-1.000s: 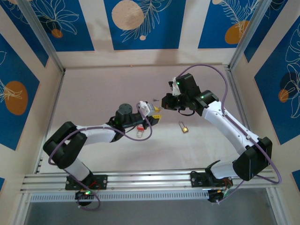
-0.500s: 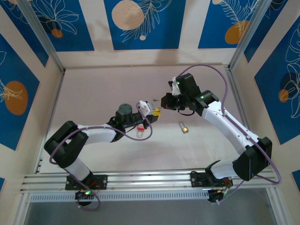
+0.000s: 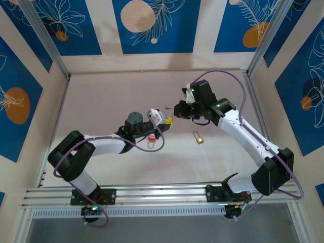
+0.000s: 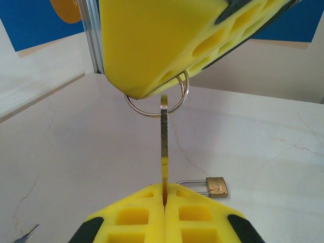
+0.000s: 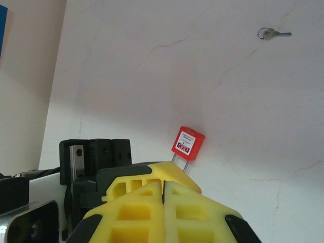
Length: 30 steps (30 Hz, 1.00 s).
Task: Unlock with the key
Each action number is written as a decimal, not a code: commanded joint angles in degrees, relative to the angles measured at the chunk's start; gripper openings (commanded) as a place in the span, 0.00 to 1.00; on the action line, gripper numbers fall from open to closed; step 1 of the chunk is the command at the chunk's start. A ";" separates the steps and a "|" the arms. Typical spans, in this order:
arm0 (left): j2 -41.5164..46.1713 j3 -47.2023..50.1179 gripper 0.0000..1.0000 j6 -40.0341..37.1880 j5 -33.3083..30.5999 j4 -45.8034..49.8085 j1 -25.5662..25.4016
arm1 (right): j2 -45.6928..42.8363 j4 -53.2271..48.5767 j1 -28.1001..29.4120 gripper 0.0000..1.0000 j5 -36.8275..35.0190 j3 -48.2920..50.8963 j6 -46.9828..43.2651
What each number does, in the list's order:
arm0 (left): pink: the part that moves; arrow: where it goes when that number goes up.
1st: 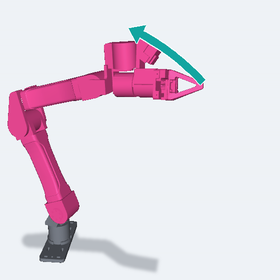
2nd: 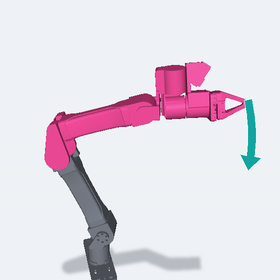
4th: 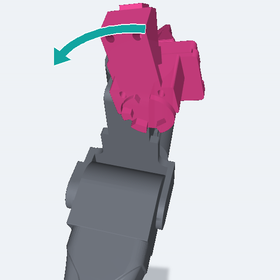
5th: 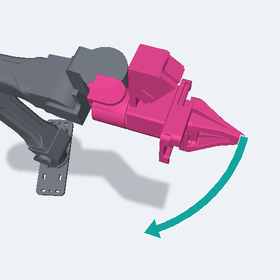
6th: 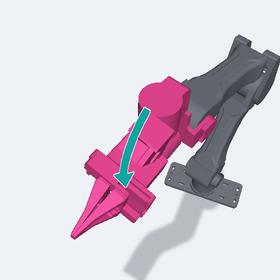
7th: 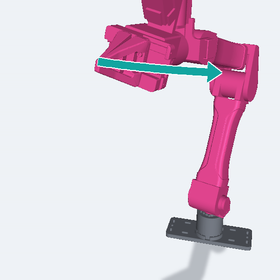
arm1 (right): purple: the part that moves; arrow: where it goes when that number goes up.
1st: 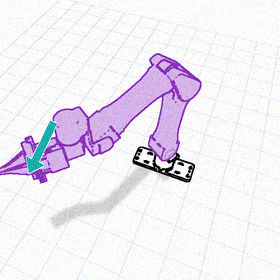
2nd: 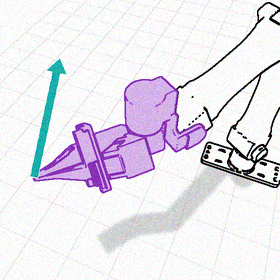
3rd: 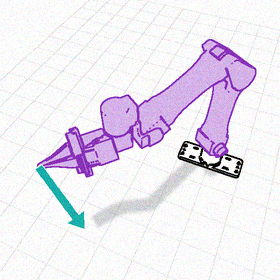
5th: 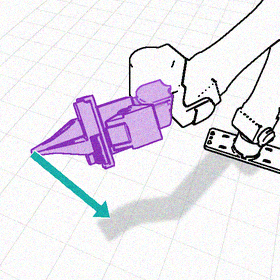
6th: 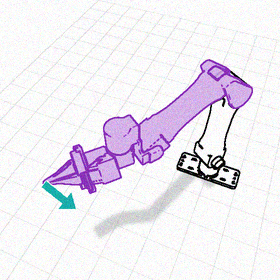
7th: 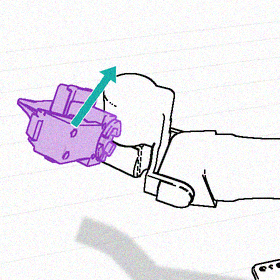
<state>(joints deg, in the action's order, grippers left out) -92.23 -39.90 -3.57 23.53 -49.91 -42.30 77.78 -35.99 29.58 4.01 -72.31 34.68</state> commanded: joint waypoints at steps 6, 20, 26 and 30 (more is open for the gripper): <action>1.65 0.54 0.00 -1.31 0.12 0.12 -0.50 | -2.61 -0.31 -1.28 0.02 1.14 2.82 0.51; 3.64 -0.18 0.00 -2.41 0.46 4.24 -0.02 | -3.46 -0.14 -2.02 0.01 -0.28 5.56 0.42; 4.58 0.03 0.00 -3.36 1.16 6.21 0.20 | -3.51 0.13 -2.27 0.02 0.12 6.18 0.41; 4.85 0.09 0.00 -3.41 1.43 6.66 0.49 | -3.47 0.54 -2.34 0.02 0.32 6.74 0.48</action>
<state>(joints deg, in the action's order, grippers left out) -89.52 -39.66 -5.69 23.57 -42.37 -42.22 75.42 -34.57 27.73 4.43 -66.67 34.68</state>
